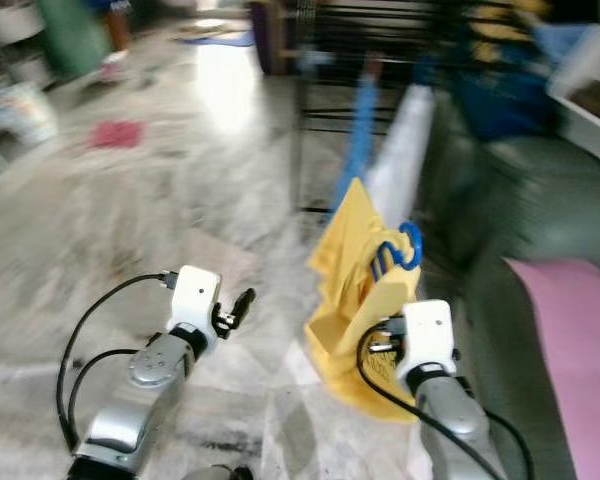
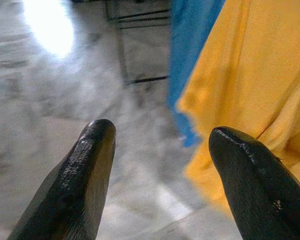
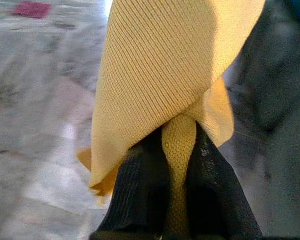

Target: Hang hanger

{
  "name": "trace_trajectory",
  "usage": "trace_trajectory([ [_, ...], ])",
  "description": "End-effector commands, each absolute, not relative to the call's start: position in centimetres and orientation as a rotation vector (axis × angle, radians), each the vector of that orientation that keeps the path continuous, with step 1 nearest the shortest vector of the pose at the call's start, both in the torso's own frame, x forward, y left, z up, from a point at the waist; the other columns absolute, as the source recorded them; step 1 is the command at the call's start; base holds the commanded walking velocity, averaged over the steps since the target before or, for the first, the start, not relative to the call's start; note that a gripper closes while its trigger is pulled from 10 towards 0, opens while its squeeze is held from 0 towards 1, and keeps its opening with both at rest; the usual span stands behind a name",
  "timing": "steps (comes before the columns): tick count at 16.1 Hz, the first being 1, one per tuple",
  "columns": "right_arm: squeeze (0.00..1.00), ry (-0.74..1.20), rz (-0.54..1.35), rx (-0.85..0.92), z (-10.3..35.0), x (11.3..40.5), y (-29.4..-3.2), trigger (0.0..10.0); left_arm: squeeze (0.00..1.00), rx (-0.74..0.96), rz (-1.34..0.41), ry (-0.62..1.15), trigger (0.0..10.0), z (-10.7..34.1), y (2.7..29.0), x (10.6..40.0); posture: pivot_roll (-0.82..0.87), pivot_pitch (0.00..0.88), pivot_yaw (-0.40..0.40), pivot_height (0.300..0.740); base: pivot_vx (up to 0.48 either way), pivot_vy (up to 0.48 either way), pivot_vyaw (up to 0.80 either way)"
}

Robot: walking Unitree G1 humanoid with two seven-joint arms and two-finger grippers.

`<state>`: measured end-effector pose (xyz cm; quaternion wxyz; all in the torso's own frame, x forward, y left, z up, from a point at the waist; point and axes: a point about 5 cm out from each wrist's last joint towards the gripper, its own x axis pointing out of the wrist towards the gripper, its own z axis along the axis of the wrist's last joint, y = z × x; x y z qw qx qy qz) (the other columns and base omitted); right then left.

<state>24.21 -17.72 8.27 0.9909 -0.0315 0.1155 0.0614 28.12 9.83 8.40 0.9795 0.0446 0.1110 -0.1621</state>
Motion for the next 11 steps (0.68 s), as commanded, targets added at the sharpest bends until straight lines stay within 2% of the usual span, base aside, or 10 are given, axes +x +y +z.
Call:
trace_trajectory([
  [1, 0.00, 0.166, 0.129, -0.078, 9.6, 24.5, -17.9, 10.0, 0.00, 0.087, -0.336, 0.207, 10.0, 8.7, 9.5, 28.1, -0.08, 0.089, -0.011, 0.740, 0.000, 0.000, 0.80],
  [11, 0.00, 0.149, 0.134, -0.060, 9.9, 24.7, -17.7, 10.0, 0.00, 0.162, -0.263, 0.142, 10.0, 10.4, 10.8, 28.8, -0.07, 0.070, -0.003, 0.740, 0.000, 0.000, 0.80],
])
